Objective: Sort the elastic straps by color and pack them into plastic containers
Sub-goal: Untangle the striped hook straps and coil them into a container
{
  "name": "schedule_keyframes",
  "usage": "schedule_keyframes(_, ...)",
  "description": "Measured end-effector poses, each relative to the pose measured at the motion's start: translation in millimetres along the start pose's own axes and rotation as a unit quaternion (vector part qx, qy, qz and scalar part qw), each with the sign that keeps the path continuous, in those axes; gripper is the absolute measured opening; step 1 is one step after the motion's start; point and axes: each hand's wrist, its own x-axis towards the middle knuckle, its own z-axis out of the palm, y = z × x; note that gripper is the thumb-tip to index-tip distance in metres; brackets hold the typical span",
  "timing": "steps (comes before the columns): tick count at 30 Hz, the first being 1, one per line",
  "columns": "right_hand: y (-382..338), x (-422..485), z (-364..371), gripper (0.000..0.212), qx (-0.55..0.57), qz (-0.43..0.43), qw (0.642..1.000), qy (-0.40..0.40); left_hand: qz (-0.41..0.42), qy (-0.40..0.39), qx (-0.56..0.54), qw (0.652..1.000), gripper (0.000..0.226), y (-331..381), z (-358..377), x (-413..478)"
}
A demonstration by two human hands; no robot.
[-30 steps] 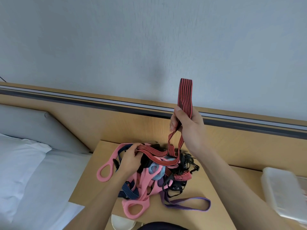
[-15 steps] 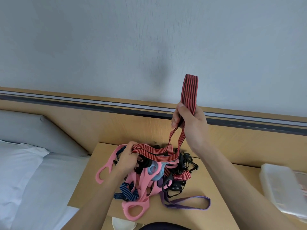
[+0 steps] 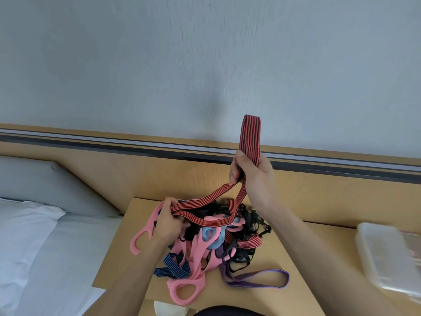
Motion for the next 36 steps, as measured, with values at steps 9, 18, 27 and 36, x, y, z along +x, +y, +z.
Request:
schedule_keyframes(9, 6, -4, 8, 0.028, -0.028, 0.015, 0.999, -0.010, -0.020, 0.084, 0.077, 0.993, 0.024, 2, -8, 4)
schedule_keyframes(18, 6, -3, 9, 0.029, -0.038, 0.021, 0.999, -0.010, -0.108, 0.036, 0.002, 0.994, 0.024, 9, -14, 1)
schedule_keyframes(27, -29, 4, 1, 0.024, 0.098, 0.004, 0.995, -0.030, 0.046, 0.058, 0.099, 0.992, 0.030, 25, -12, -5)
schedule_keyframes(36, -54, 10, -49, 0.021, 0.051, -0.015, 0.996, 0.076, 0.007, -0.033, -0.026, 0.999, 0.035, 80, 30, -24)
